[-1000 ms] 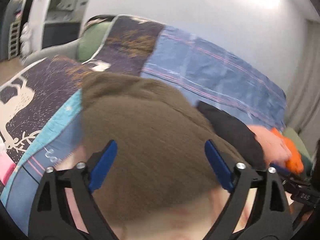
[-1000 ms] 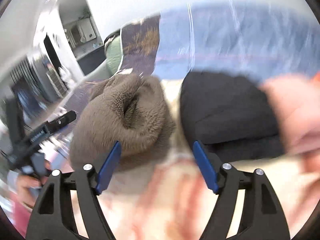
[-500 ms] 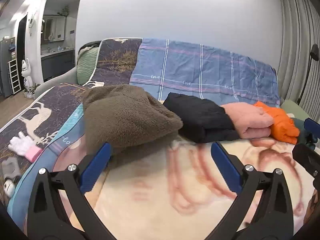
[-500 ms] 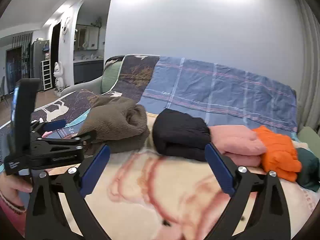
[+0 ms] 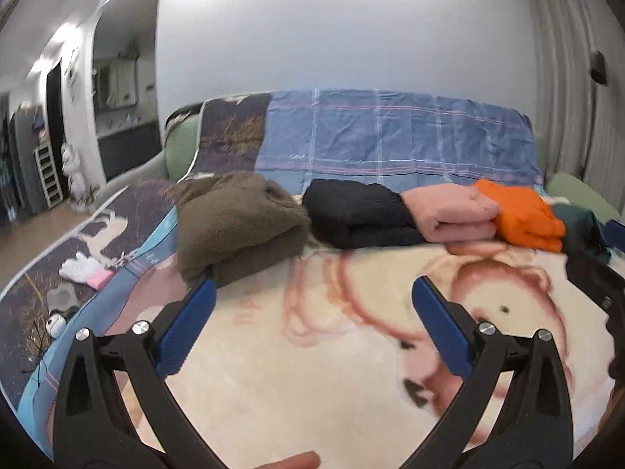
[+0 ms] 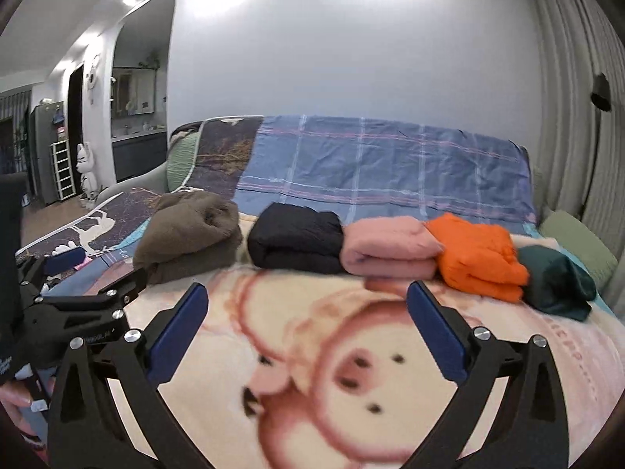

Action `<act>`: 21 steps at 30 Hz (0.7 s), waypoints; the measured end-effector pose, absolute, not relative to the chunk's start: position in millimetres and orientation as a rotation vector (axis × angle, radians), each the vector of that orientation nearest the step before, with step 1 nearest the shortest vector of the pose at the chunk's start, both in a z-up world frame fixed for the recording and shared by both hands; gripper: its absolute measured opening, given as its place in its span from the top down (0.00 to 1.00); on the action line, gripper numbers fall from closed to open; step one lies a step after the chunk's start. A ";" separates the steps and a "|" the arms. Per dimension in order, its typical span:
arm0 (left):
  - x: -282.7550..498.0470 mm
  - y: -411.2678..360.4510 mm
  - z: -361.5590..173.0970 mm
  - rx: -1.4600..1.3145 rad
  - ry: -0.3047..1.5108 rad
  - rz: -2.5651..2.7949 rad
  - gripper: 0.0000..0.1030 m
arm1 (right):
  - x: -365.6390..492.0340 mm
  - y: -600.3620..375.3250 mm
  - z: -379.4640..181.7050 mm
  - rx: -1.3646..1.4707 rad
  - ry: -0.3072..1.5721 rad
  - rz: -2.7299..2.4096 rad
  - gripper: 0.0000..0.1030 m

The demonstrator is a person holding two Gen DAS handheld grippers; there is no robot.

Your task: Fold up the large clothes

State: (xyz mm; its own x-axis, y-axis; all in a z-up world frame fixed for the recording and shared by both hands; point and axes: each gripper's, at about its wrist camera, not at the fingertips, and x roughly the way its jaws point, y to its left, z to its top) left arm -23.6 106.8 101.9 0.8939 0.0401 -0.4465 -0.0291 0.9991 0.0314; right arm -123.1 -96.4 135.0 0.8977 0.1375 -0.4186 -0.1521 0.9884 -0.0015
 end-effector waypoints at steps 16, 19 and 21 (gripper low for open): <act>-78.8 50.4 104.1 0.067 0.474 0.019 0.02 | -157.2 -144.5 112.3 0.012 0.489 0.125 0.01; -81.7 47.6 103.3 0.074 0.484 0.020 0.02 | -160.8 -149.4 110.2 0.016 0.490 0.122 0.01; -83.0 44.4 101.6 0.071 0.493 0.013 0.02 | -162.5 -152.2 109.1 0.018 0.491 0.118 0.01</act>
